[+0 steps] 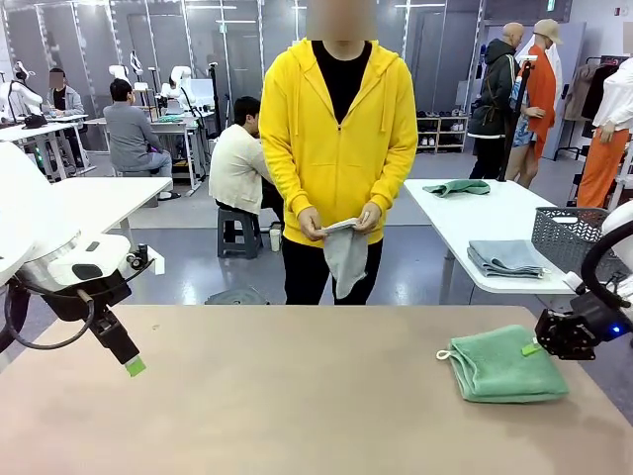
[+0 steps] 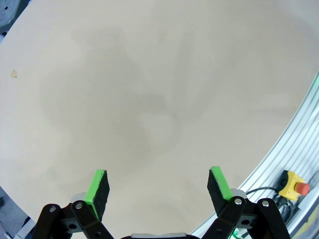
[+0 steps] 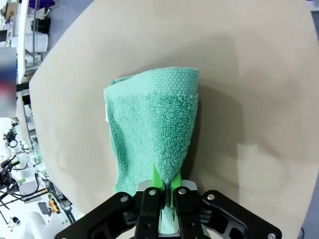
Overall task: Fold the towels and place them in the basket.
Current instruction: Place the folded Towel with hook on the right side of the table.
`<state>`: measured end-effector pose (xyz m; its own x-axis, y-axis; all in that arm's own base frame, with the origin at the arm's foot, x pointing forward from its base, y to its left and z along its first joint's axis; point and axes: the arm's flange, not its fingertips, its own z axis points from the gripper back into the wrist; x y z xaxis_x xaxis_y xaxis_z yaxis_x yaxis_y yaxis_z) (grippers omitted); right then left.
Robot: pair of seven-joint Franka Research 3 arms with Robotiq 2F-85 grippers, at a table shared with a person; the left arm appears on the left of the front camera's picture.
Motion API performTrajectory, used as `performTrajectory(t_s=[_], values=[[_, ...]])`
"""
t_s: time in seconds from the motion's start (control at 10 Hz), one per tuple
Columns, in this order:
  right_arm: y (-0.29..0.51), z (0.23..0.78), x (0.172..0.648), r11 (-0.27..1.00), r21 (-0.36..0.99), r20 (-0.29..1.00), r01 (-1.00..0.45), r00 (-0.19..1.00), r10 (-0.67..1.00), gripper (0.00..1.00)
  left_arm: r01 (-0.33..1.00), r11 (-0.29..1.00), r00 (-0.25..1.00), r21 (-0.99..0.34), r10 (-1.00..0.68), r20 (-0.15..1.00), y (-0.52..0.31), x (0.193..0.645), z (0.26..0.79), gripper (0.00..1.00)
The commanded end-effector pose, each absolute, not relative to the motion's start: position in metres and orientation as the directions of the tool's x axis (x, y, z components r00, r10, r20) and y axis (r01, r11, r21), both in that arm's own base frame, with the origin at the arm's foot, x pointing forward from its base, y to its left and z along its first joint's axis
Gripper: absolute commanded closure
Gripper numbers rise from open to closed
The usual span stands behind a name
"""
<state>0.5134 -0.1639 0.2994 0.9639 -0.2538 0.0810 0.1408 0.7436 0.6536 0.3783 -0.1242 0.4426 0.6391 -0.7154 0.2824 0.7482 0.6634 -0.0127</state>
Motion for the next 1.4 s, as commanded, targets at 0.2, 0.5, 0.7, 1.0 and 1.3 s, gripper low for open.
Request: performTrajectory(t_s=[0.2,0.5,0.7,1.0,1.3], values=[[-0.168,0.299,0.516,0.785,0.6,0.055,0.154,0.971,-0.233,0.74,0.737,0.676,0.651,-0.004,-0.707,0.278,-0.126,0.381,0.444,0.0],[-0.167,0.313,0.51,0.815,0.561,0.087,0.146,0.968,-0.234,0.27,0.737,0.676,0.651,-0.004,-0.707,0.278,-0.126,0.381,0.444,0.0],[-0.17,0.338,0.507,0.848,0.511,0.152,0.14,0.956,-0.249,0.0,0.737,0.676,0.651,-0.004,-0.707,0.278,-0.126,0.381,0.444,0.0],[-0.152,0.37,0.506,0.88,0.467,0.19,0.085,0.962,-0.194,0.07,0.737,0.676,0.651,-0.004,-0.707,0.278,-0.126,0.381,0.444,0.0],[-0.158,0.376,0.511,0.872,0.487,0.207,0.056,0.962,-0.178,0.0,0.737,0.676,0.651,-0.004,-0.707,0.278,-0.126,0.381,0.444,0.0]])
